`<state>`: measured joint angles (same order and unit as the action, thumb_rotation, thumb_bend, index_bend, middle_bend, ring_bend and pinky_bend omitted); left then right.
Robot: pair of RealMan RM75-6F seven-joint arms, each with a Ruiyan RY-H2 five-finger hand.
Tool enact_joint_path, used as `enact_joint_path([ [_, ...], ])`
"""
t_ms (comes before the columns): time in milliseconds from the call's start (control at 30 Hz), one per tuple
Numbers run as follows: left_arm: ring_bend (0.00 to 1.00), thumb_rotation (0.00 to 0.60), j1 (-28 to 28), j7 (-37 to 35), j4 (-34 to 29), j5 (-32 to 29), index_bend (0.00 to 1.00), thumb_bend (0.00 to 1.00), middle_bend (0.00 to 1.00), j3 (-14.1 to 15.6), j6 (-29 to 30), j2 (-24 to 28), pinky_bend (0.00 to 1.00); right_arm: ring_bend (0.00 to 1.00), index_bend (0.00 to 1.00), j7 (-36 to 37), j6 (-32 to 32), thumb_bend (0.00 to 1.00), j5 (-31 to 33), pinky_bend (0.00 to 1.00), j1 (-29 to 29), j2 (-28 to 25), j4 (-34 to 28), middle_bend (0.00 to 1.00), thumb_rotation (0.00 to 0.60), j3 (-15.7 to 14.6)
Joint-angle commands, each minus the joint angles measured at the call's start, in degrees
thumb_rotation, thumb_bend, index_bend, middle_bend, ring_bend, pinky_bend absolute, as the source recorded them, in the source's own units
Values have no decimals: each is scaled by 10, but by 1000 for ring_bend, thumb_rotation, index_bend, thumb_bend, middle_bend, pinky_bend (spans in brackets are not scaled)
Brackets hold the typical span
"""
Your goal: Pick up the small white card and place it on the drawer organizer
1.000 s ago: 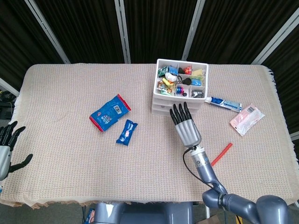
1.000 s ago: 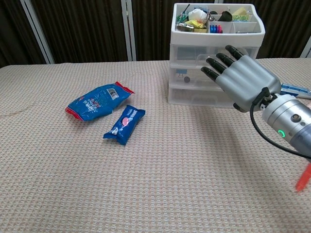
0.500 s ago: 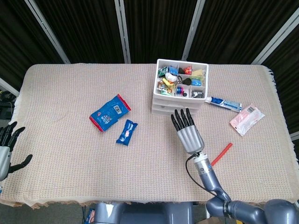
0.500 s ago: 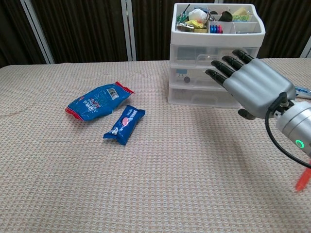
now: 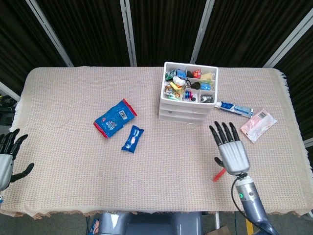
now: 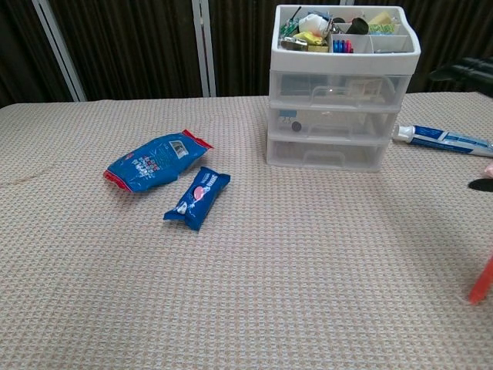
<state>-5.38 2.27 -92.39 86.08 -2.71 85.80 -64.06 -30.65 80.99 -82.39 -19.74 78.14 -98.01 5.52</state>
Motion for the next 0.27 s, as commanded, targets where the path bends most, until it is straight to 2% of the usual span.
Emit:
enact_joint_path([
  [33,0,600,0,5,2,3,115,280,0,1,1,-1,0,0,9,101,44,0,-20,0,56,-79,-45,0,600,-31],
  [167,0,600,0,9,6,4,113,278,0,1,2,-3,0,0,7,151,80,0,-68,0,85,-89,-2,0,600,-61],
  [267,0,600,-1,11,9,5,113,278,0,1,2,-4,0,0,6,169,93,0,-84,0,95,-81,33,0,600,-66],
])
